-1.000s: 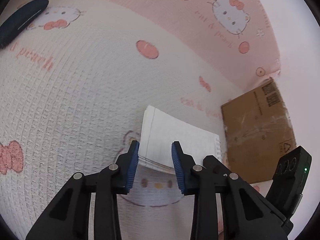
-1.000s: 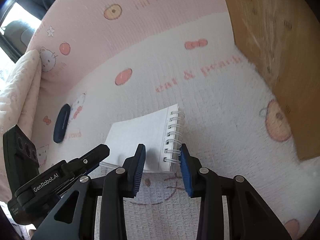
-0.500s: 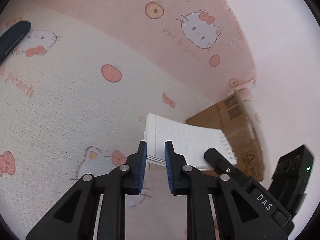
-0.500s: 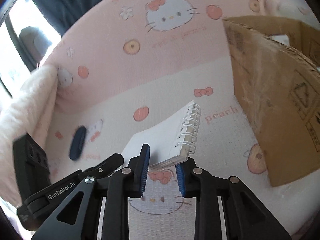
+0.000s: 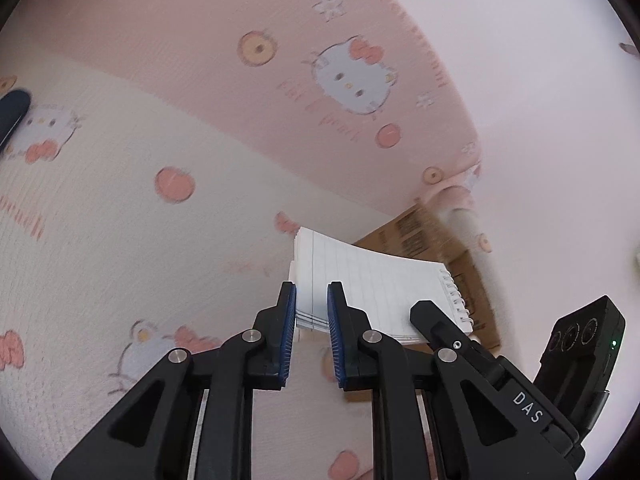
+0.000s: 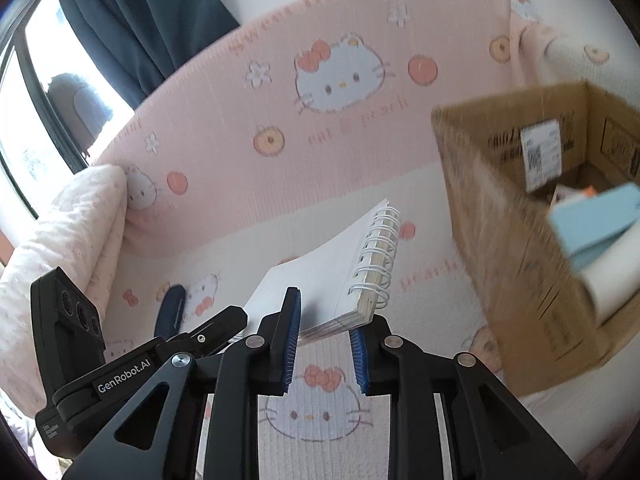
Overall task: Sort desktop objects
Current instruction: 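Lift the notepad with the right gripper and turn it upright, then carry the notepad with the right gripper over the cardboard box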
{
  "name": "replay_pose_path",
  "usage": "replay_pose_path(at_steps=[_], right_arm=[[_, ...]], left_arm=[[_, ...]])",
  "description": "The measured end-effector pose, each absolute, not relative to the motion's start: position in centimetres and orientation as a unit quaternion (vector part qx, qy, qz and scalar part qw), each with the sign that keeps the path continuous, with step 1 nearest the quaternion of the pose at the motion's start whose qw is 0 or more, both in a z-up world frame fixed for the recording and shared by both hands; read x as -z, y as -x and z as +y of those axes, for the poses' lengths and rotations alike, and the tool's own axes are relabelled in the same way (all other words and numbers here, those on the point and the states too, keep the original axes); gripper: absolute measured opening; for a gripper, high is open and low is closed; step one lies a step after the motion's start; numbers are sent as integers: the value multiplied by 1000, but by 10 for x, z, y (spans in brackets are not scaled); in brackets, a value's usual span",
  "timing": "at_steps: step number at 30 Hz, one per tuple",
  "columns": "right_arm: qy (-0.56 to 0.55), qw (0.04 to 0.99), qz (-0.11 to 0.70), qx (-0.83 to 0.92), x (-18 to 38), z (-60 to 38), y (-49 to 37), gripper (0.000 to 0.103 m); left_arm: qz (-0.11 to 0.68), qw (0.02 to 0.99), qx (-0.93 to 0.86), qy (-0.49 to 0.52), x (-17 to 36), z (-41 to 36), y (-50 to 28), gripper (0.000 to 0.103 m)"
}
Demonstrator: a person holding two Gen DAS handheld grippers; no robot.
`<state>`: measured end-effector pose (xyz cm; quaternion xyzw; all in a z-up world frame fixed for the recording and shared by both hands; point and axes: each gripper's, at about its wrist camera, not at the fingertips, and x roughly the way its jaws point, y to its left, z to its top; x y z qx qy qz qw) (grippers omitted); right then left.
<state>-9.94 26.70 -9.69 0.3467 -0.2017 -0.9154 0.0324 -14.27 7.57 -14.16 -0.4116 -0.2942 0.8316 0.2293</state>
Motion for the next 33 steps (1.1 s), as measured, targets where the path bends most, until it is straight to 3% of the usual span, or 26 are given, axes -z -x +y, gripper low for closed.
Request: replay_pose_path(at_steps=[5,6,10,14,21,33], right_arm=[[-314,47,-240,917,62,291,98,14],[-310,50,-252,916,58,296,98,8],[-305,47,-263,914,51,308,96,7],[-317,46,-260,911,56,304,94,7],[-321,46,-296,898,69,302,101,7],[-317,61,-419,849,107,301,129,7]], left_arm=[[-319,258,-817,405,124,88,157,19],[-327,260,-813,406,124,89,158,23],[-345,273,-796,415,136,94,158,41],[-363,285,-779,424,147,99,158,47],[-435,290,-734,433,180,86,160,65],[-556,299,-660,407,218,56,172,70]])
